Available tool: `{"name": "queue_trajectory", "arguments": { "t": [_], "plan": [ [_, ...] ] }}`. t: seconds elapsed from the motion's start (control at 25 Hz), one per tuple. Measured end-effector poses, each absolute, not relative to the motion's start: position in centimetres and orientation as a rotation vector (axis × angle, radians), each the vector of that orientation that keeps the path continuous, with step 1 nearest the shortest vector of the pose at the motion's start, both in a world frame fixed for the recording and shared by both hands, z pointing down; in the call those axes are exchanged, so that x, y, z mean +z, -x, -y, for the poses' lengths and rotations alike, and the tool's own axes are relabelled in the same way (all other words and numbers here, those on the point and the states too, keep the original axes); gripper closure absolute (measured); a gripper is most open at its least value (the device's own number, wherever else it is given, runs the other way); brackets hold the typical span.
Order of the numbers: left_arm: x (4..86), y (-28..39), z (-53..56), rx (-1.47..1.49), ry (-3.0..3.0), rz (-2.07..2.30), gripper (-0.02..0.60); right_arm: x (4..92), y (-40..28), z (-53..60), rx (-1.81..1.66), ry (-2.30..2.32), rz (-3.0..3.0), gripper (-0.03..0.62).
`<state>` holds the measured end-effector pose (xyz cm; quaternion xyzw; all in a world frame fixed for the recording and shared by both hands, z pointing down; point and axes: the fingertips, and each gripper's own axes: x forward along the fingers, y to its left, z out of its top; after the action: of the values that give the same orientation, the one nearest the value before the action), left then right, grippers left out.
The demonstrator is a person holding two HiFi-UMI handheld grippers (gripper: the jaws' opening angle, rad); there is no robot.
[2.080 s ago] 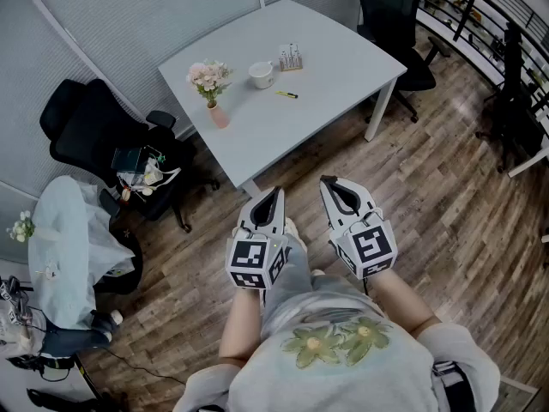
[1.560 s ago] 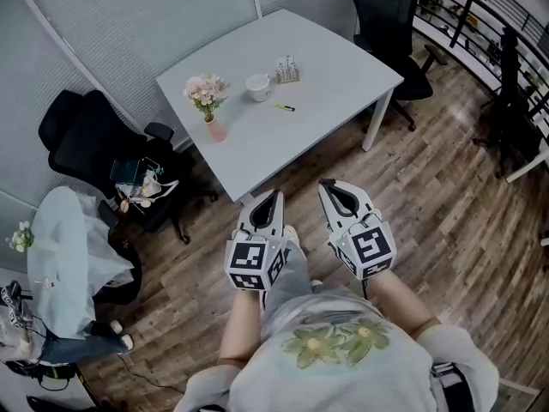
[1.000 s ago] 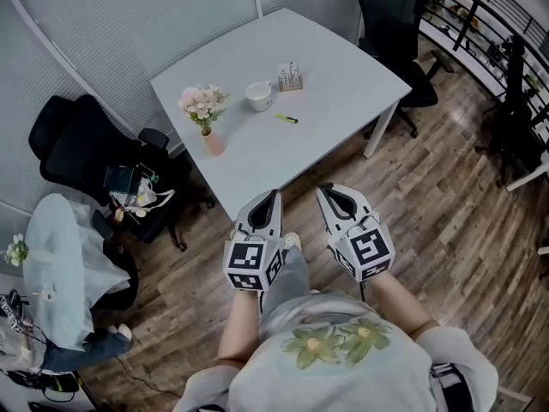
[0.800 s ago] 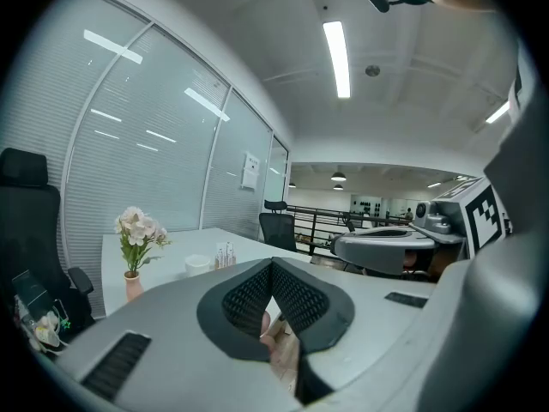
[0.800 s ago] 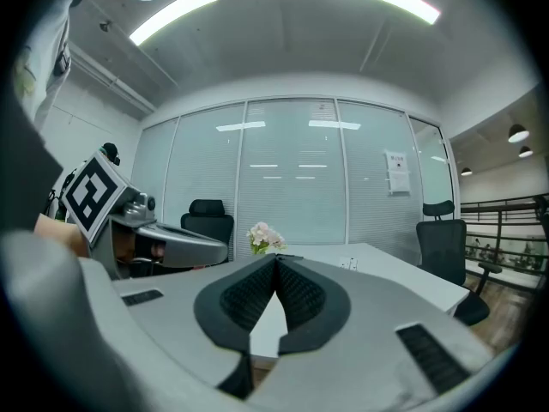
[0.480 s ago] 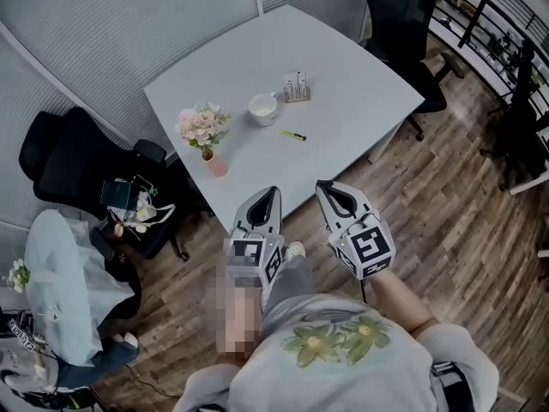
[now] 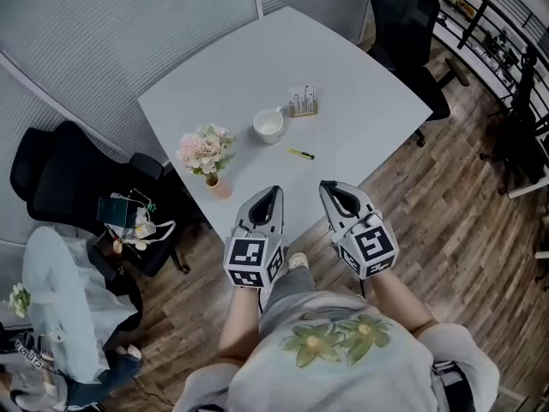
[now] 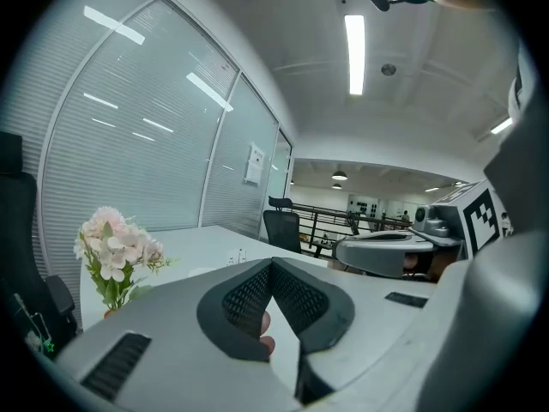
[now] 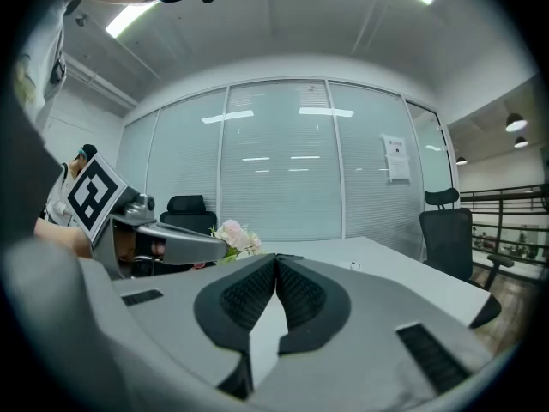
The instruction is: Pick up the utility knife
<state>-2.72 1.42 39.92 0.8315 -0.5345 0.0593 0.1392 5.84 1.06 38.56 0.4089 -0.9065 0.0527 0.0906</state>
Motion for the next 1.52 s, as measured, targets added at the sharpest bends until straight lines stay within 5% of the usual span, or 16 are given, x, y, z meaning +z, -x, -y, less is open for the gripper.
{"name": "queue_trajectory", "arguments": {
  "t": [0.32,1.16,1.52],
  "plan": [
    [39.6,4.0,1.8,0.167,-2.440,1.511,0.581,38.2,-5.0,2.2,0.153,-1.265,2.690,0.589],
    [41.2,5.1,7.9,0.141,-2.407,1.458,0.581,38.9,-3.4,9.0,0.119,-1.164,2.755,0.437],
    [43.7,4.8,11.2,0.204,-2.385,1.409,0.581,40.9,-3.8,12.9,0.142,-1.124,2.731,0.437]
  ]
}}
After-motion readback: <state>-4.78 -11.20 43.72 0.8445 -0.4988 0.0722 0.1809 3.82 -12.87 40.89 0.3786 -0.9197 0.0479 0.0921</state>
